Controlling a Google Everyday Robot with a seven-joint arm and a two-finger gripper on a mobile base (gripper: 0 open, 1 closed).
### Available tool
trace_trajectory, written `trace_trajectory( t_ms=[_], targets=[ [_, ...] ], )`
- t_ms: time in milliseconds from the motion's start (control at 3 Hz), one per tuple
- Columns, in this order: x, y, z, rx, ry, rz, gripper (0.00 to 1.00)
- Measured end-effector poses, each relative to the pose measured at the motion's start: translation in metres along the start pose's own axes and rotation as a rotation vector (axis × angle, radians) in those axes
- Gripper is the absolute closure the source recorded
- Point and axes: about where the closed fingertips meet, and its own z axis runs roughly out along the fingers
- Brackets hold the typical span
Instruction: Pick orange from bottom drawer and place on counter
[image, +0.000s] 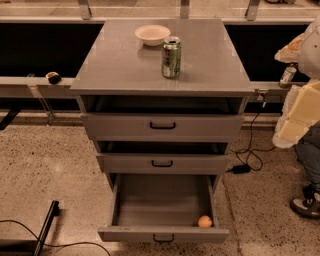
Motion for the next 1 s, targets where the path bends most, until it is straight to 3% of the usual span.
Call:
trace_trajectory(
  t_ms=[333,667,1000],
  targets=[
    [0.000,0.000,0.000,0.001,-0.001,0.000,0.00],
    [0.006,0.010,0.044,-0.044,-0.057,0.034,0.00],
    [0.025,0.050,0.132,-0.161,-0.191,0.126,0.00]
  ],
)
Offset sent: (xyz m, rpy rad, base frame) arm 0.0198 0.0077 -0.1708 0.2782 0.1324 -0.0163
